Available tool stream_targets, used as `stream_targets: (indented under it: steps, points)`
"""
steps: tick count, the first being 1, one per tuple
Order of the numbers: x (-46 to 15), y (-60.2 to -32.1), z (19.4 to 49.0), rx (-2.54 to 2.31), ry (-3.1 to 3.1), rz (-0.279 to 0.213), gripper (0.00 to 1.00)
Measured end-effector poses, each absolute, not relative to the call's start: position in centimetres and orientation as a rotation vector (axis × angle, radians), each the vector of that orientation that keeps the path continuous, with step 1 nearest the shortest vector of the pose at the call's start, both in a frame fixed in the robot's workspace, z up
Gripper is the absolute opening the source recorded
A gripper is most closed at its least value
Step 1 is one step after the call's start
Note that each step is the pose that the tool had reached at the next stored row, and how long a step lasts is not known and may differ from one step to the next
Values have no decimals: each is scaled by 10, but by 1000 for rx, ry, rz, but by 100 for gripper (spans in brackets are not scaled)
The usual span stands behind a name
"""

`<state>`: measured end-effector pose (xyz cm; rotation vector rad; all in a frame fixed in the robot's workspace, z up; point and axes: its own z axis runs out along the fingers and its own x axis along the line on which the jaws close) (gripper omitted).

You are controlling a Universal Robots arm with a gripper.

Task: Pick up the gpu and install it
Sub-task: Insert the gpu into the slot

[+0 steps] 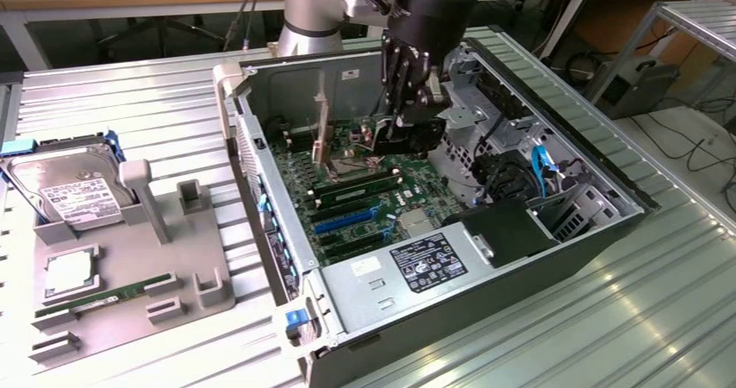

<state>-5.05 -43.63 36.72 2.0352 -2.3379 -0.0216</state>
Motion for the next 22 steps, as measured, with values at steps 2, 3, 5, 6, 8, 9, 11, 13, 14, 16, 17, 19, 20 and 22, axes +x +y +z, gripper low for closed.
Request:
stream_targets:
  steps: [2, 3, 5, 6, 8, 9, 11, 13, 14, 16, 17, 19, 20, 22]
  points:
    - [-51, -436, 366, 2078, -2300, -20, 26]
    - [-51, -436, 364, 2119, -2261, -19, 26]
    - [-51, -436, 362, 2160, -2222, -18, 26]
    - [-51, -436, 362, 2180, -2203, -17, 26]
    - [-50, -436, 360, 2220, -2163, -15, 26]
    - [-50, -436, 359, 2235, -2147, -14, 26]
    - [-51, -436, 357, 2255, -2127, -13, 26]
    - [-51, -436, 354, 2259, -2123, -13, 26]
    - [-51, -437, 351, 2259, -2123, -14, 26]
    - [-51, -437, 349, 2252, -2133, -16, 26]
    - [-51, -437, 348, 2244, -2142, -18, 26]
    - [-51, -437, 346, 2231, -2158, -20, 26]
    - [-51, -437, 345, 2227, -2163, -21, 26]
    - [-58, -439, 339, 2225, -2166, -21, 26]
